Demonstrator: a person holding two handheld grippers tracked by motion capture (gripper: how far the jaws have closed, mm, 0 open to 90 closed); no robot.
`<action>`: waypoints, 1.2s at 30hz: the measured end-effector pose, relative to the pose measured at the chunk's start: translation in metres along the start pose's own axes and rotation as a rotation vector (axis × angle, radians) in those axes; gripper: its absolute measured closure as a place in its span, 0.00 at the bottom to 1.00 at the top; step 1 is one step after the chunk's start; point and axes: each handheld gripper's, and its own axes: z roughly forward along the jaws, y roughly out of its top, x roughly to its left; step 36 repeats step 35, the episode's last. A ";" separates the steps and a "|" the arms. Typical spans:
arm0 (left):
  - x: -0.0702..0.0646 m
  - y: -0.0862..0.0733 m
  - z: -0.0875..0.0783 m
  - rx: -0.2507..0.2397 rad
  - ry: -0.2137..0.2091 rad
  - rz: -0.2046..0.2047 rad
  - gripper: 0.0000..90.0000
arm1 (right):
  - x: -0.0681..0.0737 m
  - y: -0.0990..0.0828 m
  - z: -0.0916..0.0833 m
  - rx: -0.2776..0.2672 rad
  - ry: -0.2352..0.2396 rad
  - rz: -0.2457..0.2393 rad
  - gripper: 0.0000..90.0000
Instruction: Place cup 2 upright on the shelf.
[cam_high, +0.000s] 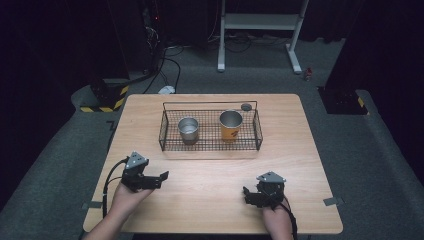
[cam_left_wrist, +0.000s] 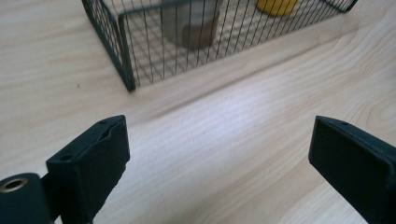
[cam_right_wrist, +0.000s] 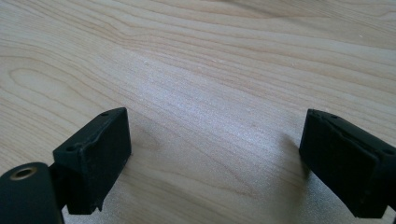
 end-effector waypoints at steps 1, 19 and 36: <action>0.000 -0.003 0.001 0.008 -0.005 -0.003 0.06 | 0.000 0.000 0.000 0.000 0.000 0.002 0.10; 0.004 -0.048 0.017 0.113 0.051 0.086 0.00 | 0.000 0.000 0.000 -0.001 0.000 0.000 0.10; 0.002 -0.043 0.023 0.112 0.146 0.002 0.00 | 0.001 0.000 0.000 -0.004 -0.004 -0.010 0.11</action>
